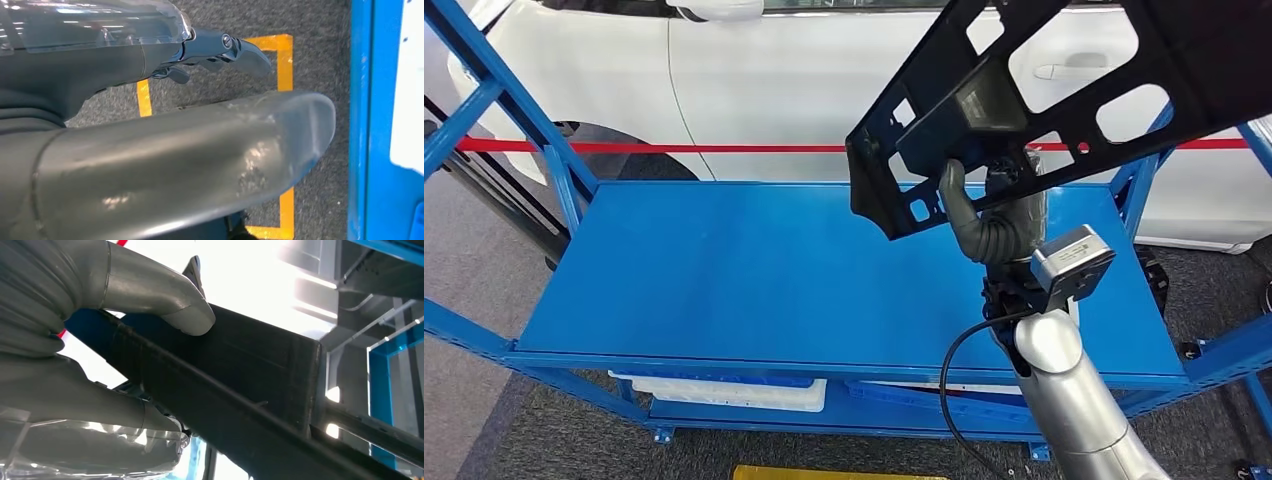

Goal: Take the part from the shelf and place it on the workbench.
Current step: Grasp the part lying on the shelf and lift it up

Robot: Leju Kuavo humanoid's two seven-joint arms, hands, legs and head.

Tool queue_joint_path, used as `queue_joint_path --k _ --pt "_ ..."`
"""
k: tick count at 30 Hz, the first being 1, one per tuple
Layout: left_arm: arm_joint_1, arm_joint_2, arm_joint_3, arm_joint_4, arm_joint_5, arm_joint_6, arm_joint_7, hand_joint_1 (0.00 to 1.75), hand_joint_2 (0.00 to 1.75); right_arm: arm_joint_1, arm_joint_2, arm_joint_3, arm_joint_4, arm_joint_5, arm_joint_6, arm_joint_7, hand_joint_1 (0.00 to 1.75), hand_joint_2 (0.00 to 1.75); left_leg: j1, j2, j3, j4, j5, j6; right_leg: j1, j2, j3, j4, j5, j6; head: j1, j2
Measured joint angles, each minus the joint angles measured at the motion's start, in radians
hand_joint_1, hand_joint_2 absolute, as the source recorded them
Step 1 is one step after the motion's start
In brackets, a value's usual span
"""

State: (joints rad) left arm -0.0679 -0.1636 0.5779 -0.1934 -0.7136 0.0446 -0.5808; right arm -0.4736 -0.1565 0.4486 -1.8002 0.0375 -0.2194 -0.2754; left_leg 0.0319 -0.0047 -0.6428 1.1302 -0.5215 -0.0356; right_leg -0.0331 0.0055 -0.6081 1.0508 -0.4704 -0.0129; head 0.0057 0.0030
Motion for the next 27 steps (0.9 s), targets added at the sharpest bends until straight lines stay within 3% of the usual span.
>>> queue_joint_path --k 2,3,4,5,7,9,12,13,14,17,18,19,20,21,22,23,25,27 --pt "0.000 0.000 0.000 0.000 -0.003 0.000 0.000 0.00 0.00 0.002 0.001 0.000 0.000 -0.001 -0.001 0.000 1.75 1.75 -0.003 0.001 -0.038 0.127 -0.077 0.003 0.010 -0.003 -0.017 0.001 0.012 -0.011 -0.002 0.000" --pt "0.000 0.001 0.000 0.000 -0.005 0.000 0.000 0.00 0.00 0.004 0.001 0.000 0.000 -0.001 -0.002 0.000 1.75 1.75 -0.006 0.001 -0.044 0.169 -0.094 0.007 0.016 -0.005 -0.026 0.002 0.019 -0.015 -0.002 0.000" --pt "0.000 0.001 0.000 0.000 -0.007 0.001 0.000 0.00 0.00 0.006 0.001 0.000 0.000 -0.001 -0.003 0.000 1.75 1.75 -0.011 0.001 -0.034 0.177 -0.092 0.015 0.024 -0.005 -0.035 0.002 0.026 -0.018 -0.002 0.000" --pt "0.000 0.001 0.000 0.000 -0.009 0.001 0.000 0.00 0.00 0.007 0.001 0.000 0.000 -0.002 -0.003 0.000 1.75 1.75 -0.018 0.000 -0.005 0.147 -0.072 0.027 0.031 -0.005 -0.043 0.002 0.033 -0.020 -0.002 0.000" --pt "-0.001 0.003 0.000 0.000 -0.010 0.003 0.000 0.00 0.00 0.008 0.001 0.000 0.000 -0.002 -0.005 -0.001 1.75 1.75 -0.036 0.001 0.086 0.012 -0.031 0.066 0.044 -0.006 -0.055 0.002 0.047 -0.024 -0.001 0.000" --pt "-0.003 0.007 0.000 0.000 -0.011 0.004 0.000 0.00 0.00 0.009 0.001 0.000 -0.001 -0.002 -0.006 -0.001 1.75 1.75 -0.051 0.006 0.146 -0.089 -0.015 0.089 0.044 -0.008 -0.059 -0.003 0.062 -0.020 0.001 0.000" --pt "-0.003 0.008 0.000 0.000 -0.016 0.004 0.000 0.00 0.00 0.010 0.003 0.000 -0.001 -0.002 -0.007 -0.002 1.75 1.75 -0.059 0.011 0.151 -0.133 0.015 0.096 0.033 -0.013 -0.060 -0.017 0.086 -0.003 0.001 0.000" --pt "-0.003 0.007 -0.001 0.000 -0.018 0.004 0.000 0.00 0.00 0.010 0.003 0.000 -0.001 -0.002 -0.007 -0.002 1.75 1.75 -0.057 0.012 0.150 -0.148 0.032 0.098 0.032 -0.012 -0.063 -0.017 0.080 0.003 0.001 0.000" --pt "-0.003 0.007 -0.002 0.000 -0.021 0.004 -0.001 0.00 0.00 0.010 0.003 -0.001 -0.001 -0.002 -0.007 -0.003 1.75 1.75 -0.053 0.014 0.146 -0.161 0.050 0.099 0.032 -0.010 -0.070 -0.003 0.055 0.008 0.002 0.000" --pt "-0.004 0.007 -0.003 0.000 -0.024 0.006 -0.003 0.00 0.00 0.017 0.003 -0.001 -0.001 -0.002 -0.008 -0.006 1.75 1.75 -0.046 0.017 0.107 -0.170 0.091 0.094 0.022 -0.006 -0.111 0.148 -0.081 0.027 0.005 0.000" --pt "-0.003 0.007 -0.003 0.000 -0.024 0.006 -0.003 0.00 0.00 0.022 0.003 -0.001 0.000 -0.001 -0.008 -0.008 1.75 1.75 -0.045 0.017 0.090 -0.167 0.101 0.090 0.016 -0.006 -0.118 0.202 -0.101 0.034 0.005 0.000" --pt "-0.003 0.007 -0.003 0.000 -0.025 0.007 -0.004 0.00 0.00 0.027 0.003 -0.001 0.000 0.000 -0.009 -0.010 1.75 1.75 -0.042 0.017 0.073 -0.161 0.110 0.085 0.011 -0.006 -0.114 0.233 -0.098 0.042 0.005 0.000" --pt "-0.002 0.007 -0.003 0.000 -0.026 0.009 -0.004 0.00 0.00 0.031 0.003 -0.001 0.000 0.003 -0.010 -0.012 1.75 1.75 -0.038 0.018 0.055 -0.154 0.117 0.080 0.005 -0.007 -0.094 0.232 -0.076 0.049 0.005 0.000" --pt "-0.002 0.007 -0.003 0.000 -0.028 0.011 -0.004 0.00 0.00 0.035 0.003 -0.001 0.000 0.006 -0.013 -0.015 1.75 1.75 -0.033 0.018 0.037 -0.142 0.123 0.074 0.000 -0.007 -0.056 0.195 -0.049 0.057 0.005 0.000" --pt "-0.001 0.007 -0.003 0.000 -0.031 0.013 -0.004 0.00 0.00 0.039 0.003 -0.001 -0.001 0.010 -0.017 -0.019 1.75 1.75 -0.029 0.018 0.019 -0.128 0.127 0.067 -0.005 -0.008 -0.008 0.136 -0.037 0.065 0.006 0.000" --pt "-0.002 0.007 -0.004 -0.001 -0.032 0.015 -0.004 0.00 0.00 0.042 0.003 -0.001 -0.001 0.015 -0.021 -0.022 1.75 1.75 -0.026 0.018 0.002 -0.113 0.130 0.061 -0.005 -0.006 0.038 0.071 -0.040 0.065 0.007 0.000" --pt "-0.001 0.007 -0.004 -0.001 -0.036 0.019 -0.004 0.00 0.00 0.051 0.003 -0.002 -0.003 0.023 -0.029 -0.028 1.75 1.75 -0.026 0.015 -0.018 -0.094 0.139 0.047 -0.001 -0.004 0.082 -0.003 -0.063 0.051 0.009 0.000" --pt "0.004 0.007 -0.004 -0.001 -0.041 0.021 -0.003 0.00 0.00 0.060 0.002 -0.003 -0.004 0.025 -0.034 -0.030 1.75 1.75 -0.025 0.014 -0.026 -0.092 0.153 0.033 0.003 -0.004 0.072 -0.007 -0.056 0.026 0.010 0.000"
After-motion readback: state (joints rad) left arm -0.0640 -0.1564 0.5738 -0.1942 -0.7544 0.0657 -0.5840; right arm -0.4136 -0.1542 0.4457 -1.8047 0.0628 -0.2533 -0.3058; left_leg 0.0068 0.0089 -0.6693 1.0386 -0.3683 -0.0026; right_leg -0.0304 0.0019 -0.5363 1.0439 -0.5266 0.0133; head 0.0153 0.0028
